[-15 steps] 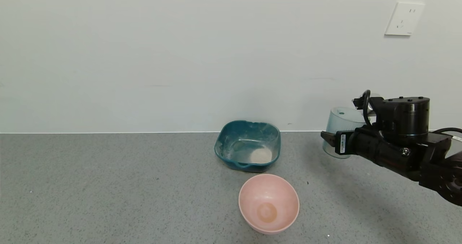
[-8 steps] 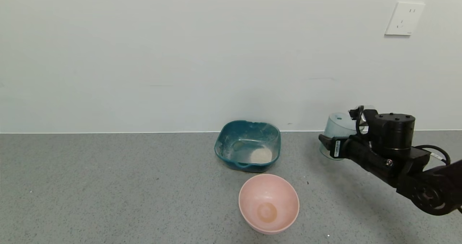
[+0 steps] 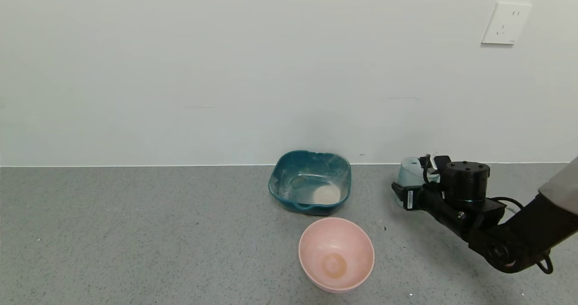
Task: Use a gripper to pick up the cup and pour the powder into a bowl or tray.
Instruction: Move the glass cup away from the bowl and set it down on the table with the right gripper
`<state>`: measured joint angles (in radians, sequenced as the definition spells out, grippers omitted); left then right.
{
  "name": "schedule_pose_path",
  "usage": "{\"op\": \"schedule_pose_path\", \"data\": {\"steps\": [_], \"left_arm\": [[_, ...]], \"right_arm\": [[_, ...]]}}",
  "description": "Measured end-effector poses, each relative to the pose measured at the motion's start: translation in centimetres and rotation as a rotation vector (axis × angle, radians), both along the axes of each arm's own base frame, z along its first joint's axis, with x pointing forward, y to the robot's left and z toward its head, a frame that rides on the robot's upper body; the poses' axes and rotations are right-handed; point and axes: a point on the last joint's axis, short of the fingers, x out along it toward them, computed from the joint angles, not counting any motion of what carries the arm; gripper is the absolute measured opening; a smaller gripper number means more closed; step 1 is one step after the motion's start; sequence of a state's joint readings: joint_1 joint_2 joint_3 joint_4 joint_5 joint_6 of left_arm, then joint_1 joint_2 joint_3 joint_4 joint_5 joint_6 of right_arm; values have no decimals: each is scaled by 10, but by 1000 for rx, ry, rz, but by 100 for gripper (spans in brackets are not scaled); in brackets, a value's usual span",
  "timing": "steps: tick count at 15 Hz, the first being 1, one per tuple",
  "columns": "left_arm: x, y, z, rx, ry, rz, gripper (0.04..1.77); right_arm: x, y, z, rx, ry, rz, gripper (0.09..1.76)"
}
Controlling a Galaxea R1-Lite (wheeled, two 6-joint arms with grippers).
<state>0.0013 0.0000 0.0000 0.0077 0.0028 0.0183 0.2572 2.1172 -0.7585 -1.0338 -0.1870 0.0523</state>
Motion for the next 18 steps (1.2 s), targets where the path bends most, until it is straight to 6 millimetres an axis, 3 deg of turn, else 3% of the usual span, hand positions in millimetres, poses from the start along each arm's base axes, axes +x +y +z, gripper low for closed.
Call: {"op": "schedule_pose_path", "data": {"steps": [7,18], "left_arm": [[0,0,0,0,0,0,176],[0,0,0,0,0,0,176]], "right_arm": [[6,1,-21,-29,18,7,136],[7,3,-34,-39,54,11,136]]}}
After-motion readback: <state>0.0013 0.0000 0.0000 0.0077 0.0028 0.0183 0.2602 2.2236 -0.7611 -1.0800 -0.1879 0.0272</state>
